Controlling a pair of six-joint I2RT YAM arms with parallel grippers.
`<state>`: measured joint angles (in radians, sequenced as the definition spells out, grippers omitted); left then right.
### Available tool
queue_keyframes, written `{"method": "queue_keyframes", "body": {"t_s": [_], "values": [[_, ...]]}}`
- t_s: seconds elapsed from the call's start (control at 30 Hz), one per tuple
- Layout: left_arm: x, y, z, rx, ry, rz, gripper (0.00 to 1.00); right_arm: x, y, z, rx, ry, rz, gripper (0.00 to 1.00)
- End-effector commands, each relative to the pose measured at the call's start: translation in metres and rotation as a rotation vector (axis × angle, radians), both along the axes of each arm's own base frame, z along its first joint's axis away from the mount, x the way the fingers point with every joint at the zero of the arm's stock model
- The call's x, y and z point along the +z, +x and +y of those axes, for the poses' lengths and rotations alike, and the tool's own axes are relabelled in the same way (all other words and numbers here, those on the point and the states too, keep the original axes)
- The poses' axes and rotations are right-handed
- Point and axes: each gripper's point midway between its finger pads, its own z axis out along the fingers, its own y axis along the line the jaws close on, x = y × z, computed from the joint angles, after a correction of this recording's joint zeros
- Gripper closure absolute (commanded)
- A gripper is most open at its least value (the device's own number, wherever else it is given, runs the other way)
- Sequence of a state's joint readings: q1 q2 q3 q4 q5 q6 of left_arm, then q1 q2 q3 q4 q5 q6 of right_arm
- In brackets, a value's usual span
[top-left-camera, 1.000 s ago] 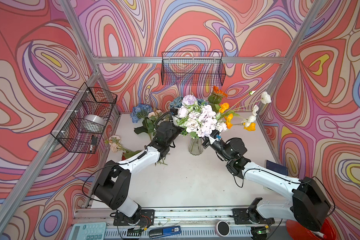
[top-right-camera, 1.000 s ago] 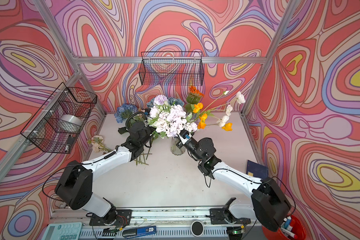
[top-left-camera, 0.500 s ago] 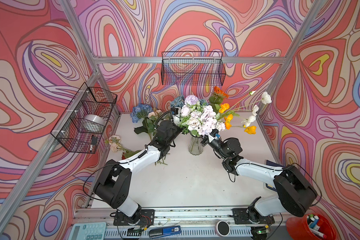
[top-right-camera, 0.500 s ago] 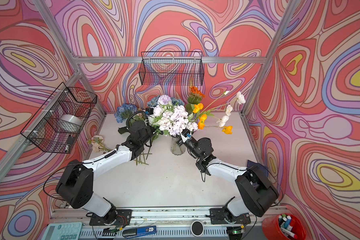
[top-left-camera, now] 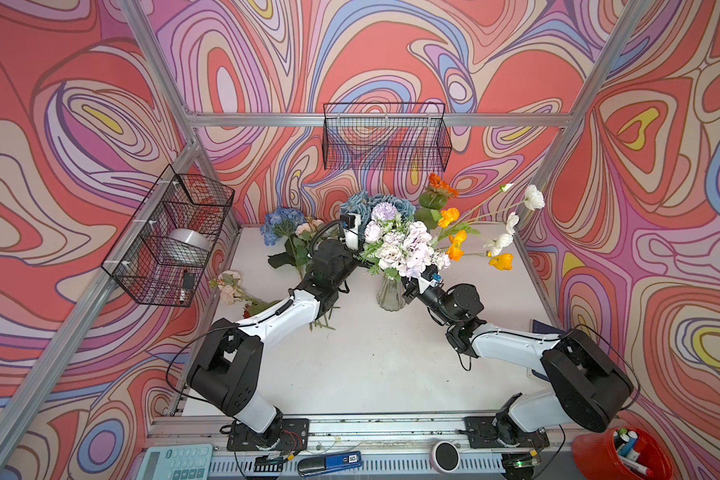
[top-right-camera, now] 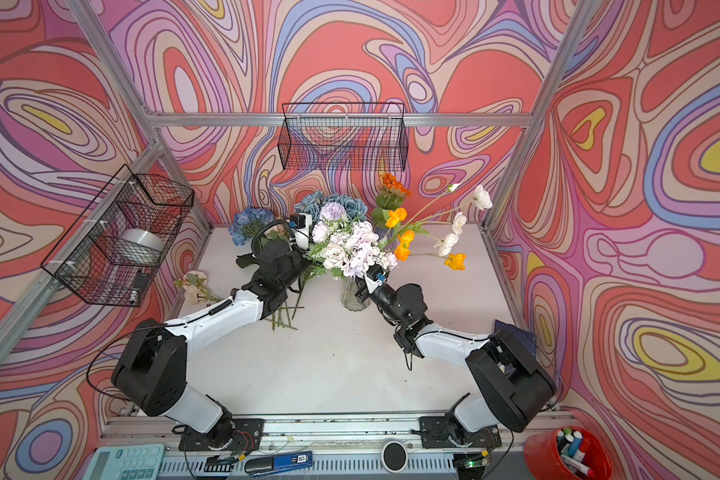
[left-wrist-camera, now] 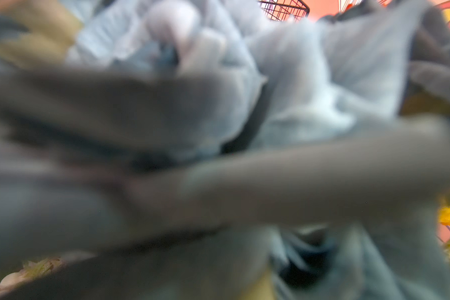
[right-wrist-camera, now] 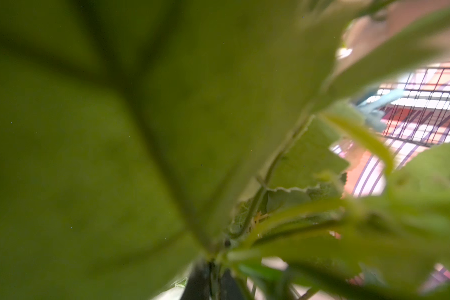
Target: Arrange the flowers into the vase
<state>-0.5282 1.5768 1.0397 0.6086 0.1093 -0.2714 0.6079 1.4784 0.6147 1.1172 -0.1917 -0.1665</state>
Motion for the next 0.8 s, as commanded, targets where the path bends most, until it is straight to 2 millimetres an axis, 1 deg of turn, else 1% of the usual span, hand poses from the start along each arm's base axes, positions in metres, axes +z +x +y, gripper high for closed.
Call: {"method": "queue_keyframes", "body": {"t_s": [0.0, 0.2, 0.27, 0.33, 0.4, 0.7, 0.77], "values": [[0.007, -0.005, 0.004, -0.010, 0.004, -0.016, 0.31, -0.030, 0.006, -0.002, -0.019, -0.016, 0.097, 1.00], [0.010, -0.010, 0.005, -0.021, -0.001, -0.024, 0.32, -0.046, 0.012, -0.007, -0.065, -0.042, 0.160, 1.00], [0.011, -0.012, 0.005, -0.023, -0.001, -0.026, 0.32, -0.048, 0.011, -0.009, -0.069, -0.042, 0.169, 0.99], [0.010, -0.012, 0.006, -0.022, 0.000, -0.024, 0.31, -0.049, 0.010, -0.010, -0.070, -0.043, 0.180, 0.92], [0.008, -0.012, 0.007, -0.018, 0.001, -0.022, 0.32, -0.049, 0.008, -0.012, -0.068, -0.045, 0.190, 0.80], [0.010, -0.015, 0.007, -0.020, -0.012, -0.021, 0.31, -0.033, -0.008, -0.019, -0.045, -0.037, 0.220, 0.49], [0.010, -0.015, 0.008, -0.018, -0.014, -0.017, 0.31, -0.028, -0.015, -0.018, -0.020, -0.031, 0.230, 0.44]]}}
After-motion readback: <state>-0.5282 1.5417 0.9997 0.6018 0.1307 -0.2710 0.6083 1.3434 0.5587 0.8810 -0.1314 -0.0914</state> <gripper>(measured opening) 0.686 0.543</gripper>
